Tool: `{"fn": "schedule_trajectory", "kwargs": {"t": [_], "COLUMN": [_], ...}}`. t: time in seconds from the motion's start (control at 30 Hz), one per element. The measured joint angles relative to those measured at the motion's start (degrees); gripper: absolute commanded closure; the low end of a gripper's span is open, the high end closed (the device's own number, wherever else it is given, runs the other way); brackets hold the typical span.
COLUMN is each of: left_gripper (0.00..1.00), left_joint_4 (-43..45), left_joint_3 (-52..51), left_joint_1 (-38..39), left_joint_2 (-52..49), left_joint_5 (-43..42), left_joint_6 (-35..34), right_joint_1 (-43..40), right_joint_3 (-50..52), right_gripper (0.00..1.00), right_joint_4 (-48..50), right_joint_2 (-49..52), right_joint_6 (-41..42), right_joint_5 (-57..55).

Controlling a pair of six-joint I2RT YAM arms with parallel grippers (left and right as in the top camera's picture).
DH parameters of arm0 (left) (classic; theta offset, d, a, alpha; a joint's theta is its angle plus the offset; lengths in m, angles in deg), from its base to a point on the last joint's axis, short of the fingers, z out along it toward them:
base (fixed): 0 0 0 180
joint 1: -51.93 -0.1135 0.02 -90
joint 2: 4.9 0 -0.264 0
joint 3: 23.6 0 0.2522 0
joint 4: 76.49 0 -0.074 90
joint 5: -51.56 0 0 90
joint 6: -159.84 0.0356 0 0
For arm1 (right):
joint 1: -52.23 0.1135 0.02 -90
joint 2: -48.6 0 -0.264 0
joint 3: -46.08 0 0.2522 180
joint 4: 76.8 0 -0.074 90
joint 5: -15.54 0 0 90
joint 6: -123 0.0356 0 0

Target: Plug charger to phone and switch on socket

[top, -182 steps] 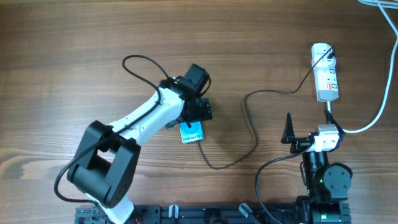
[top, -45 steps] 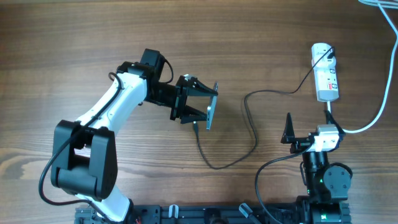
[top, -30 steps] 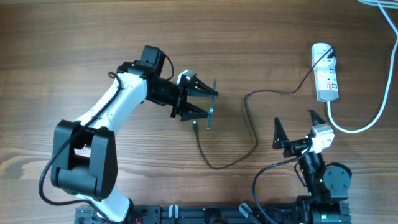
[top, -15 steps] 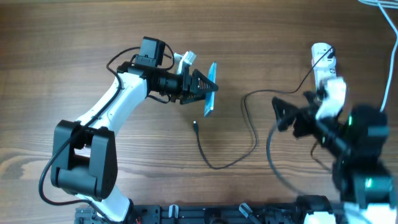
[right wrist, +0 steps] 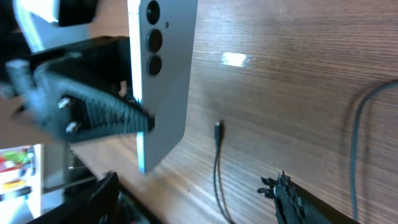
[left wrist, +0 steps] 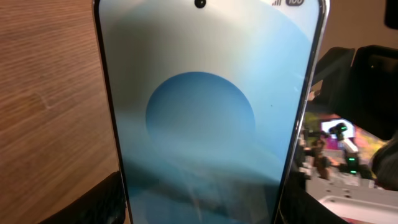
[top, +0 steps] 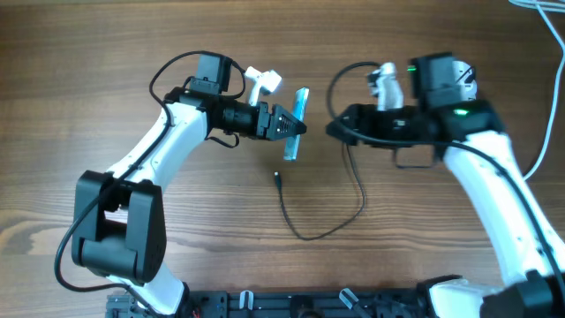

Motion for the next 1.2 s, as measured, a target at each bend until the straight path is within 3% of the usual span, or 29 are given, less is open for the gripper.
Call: {"fn": "schedule_trajectory", "kwargs": {"t": [0.23, 0.43, 0.53, 0.7, 0.73, 0.87, 1.2], "left_gripper": [0.43, 0.42, 0.42, 0.42, 0.41, 0.4, 0.39], "left_joint_4": [0.4, 0.5, 0.5, 0.5, 0.5, 0.5, 0.5], "left_joint_3": [0.0, 0.0, 0.0, 0.0, 0.0, 0.0, 0.0], "left_joint_1": [4.2, 4.9, 4.9, 4.9, 4.9, 4.9, 5.0], "left_joint_2": [0.0, 0.0, 0.0, 0.0, 0.0, 0.0, 0.0], "left_joint_5": [6.3, 7.6, 7.6, 7.8, 7.8, 7.9, 8.0], "left_joint_6": [0.8, 0.8, 0.8, 0.8, 0.8, 0.8, 0.8], "right_joint_1": [7.2, 8.9, 9.4, 9.5, 9.5, 9.5, 9.8], "right_joint_3": [0.0, 0.0, 0.0, 0.0, 0.0, 0.0, -0.1], "right_gripper": [0.2, 0.24, 0.37, 0.5, 0.59, 0.73, 0.78], "right_joint_4": [10.9, 12.5, 13.7, 16.8, 17.6, 18.0, 18.1], "right_joint_2": [2.9, 3.7, 6.4, 8.3, 8.3, 8.3, 8.3], "right_joint_6": [10.9, 15.0, 15.7, 16.9, 17.1, 17.8, 19.0], "right_joint_5": [-10.7, -18.4, -19.6, -19.8, -19.8, -19.6, -18.3]}}
